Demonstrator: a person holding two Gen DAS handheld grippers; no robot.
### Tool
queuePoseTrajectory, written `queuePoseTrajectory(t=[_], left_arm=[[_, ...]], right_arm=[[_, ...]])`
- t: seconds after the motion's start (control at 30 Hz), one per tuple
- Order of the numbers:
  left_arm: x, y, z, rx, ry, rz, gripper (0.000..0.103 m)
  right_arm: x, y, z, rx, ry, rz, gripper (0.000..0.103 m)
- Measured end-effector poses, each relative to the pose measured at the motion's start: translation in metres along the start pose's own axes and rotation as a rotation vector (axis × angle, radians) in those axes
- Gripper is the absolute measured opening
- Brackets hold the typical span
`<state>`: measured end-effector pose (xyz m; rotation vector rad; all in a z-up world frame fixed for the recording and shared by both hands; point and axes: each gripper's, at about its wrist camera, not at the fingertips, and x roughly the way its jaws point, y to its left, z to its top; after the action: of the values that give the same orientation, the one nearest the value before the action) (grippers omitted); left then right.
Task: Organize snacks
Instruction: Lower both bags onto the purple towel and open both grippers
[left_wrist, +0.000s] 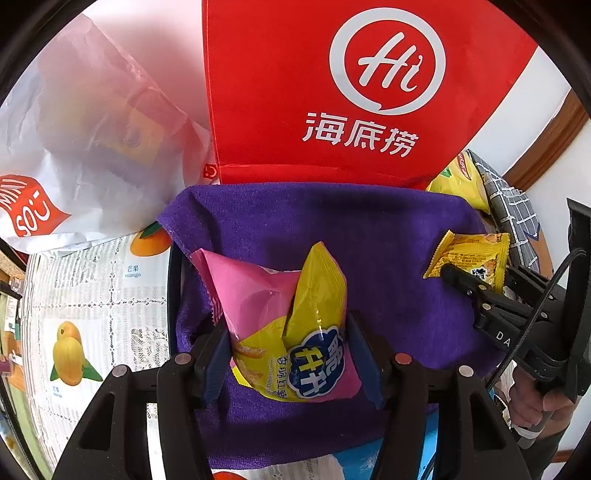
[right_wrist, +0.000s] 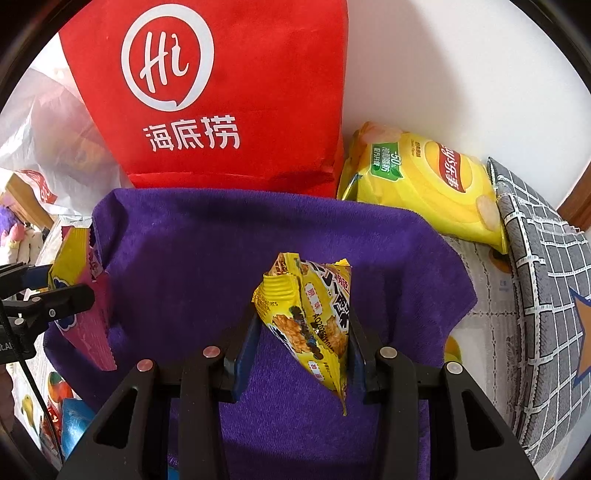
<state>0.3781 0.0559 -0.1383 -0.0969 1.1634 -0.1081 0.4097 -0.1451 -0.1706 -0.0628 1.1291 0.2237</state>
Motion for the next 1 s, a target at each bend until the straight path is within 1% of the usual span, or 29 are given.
queuePoseTrajectory(t=[0.2, 0.3, 0.43, 0.5, 0.53, 0.6, 0.73, 0.93, 1.0], left_arm=[[0.002, -0.003, 0.001, 0.005, 0.001, -0.001, 0.059], [0.001, -0.004, 0.001, 0.005, 0.0, -0.019, 0.058], [-0.002, -0.008, 0.001, 0.023, -0.015, -0.012, 0.058], [-0.004, -0.009, 0.002, 0.025, -0.02, -0.017, 0.06], [-0.005, -0.01, 0.002, 0.026, -0.023, -0.021, 0.062], [-0.009, -0.011, 0.002, 0.029, -0.038, -0.025, 0.066], [-0.019, -0.012, 0.002, 0.039, -0.067, -0.032, 0.071], [-0.031, -0.011, 0.002, 0.034, -0.093, -0.044, 0.073], [-0.036, -0.01, 0.001, 0.032, -0.102, -0.044, 0.073]], right_arm=[[0.002, 0.004, 0.0, -0.014, 0.003, -0.003, 0.043], [0.003, 0.006, 0.0, -0.013, 0.005, -0.005, 0.043], [0.003, 0.004, -0.001, -0.013, 0.009, -0.003, 0.043], [0.003, 0.004, -0.001, -0.015, 0.011, -0.002, 0.043], [0.003, 0.004, -0.001, -0.014, 0.012, -0.001, 0.044], [0.001, 0.004, 0.0, -0.012, 0.008, 0.001, 0.052], [-0.007, 0.004, 0.0, -0.013, -0.009, -0.004, 0.058], [-0.032, 0.006, 0.003, -0.007, -0.061, -0.007, 0.07], [-0.045, 0.005, 0.004, 0.001, -0.079, -0.009, 0.077]])
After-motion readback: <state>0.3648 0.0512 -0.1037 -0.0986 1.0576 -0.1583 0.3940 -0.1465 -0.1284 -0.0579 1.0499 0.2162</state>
